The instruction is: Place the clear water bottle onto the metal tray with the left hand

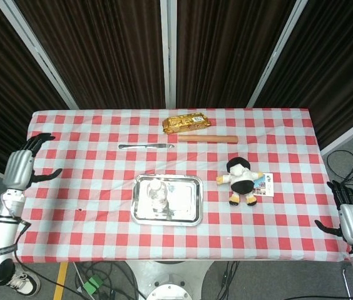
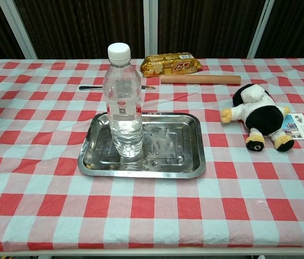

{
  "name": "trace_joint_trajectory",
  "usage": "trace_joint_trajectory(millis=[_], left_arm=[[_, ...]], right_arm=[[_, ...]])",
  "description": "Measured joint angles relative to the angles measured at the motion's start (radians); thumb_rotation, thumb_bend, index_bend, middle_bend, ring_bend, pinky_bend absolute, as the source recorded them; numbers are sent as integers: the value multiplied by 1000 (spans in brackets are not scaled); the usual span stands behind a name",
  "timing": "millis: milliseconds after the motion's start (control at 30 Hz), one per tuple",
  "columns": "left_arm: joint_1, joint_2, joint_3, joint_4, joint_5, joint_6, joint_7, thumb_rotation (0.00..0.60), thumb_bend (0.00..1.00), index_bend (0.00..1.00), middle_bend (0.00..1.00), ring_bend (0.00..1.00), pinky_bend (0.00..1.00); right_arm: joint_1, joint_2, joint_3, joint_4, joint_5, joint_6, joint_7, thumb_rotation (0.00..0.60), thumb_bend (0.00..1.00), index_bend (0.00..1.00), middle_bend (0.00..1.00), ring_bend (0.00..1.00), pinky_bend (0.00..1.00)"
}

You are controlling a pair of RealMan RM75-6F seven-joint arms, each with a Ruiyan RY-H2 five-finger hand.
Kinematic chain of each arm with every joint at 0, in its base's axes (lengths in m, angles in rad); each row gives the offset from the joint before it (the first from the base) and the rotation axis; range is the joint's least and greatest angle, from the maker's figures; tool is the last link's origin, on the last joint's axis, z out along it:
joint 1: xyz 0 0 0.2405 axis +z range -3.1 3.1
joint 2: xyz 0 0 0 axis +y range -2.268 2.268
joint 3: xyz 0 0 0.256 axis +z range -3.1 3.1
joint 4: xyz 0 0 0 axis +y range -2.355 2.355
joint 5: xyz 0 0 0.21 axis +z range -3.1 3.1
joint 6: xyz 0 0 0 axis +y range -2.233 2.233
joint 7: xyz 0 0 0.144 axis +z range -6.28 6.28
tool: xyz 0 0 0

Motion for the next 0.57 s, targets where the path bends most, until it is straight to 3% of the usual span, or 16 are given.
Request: trace_joint_trajectory(millis=[133,300,567], left_arm=[[41,33,69,32,54,30,72,600,137,346,312,199,229],[114,88,135,-4,88,79,203,600,126,344,325,199,229],[206,151,192,-79,84,128,285,600,122,344,324,199,229]], right_arm=[[0,0,-2,0,-4,1,2,600,101,64,33,0,0],[-1,2,-6,-6,-11,4,5,600,101,64,34,0,0],[1,-3,-11,4,-13,-4,8,600,101,64,33,0,0]])
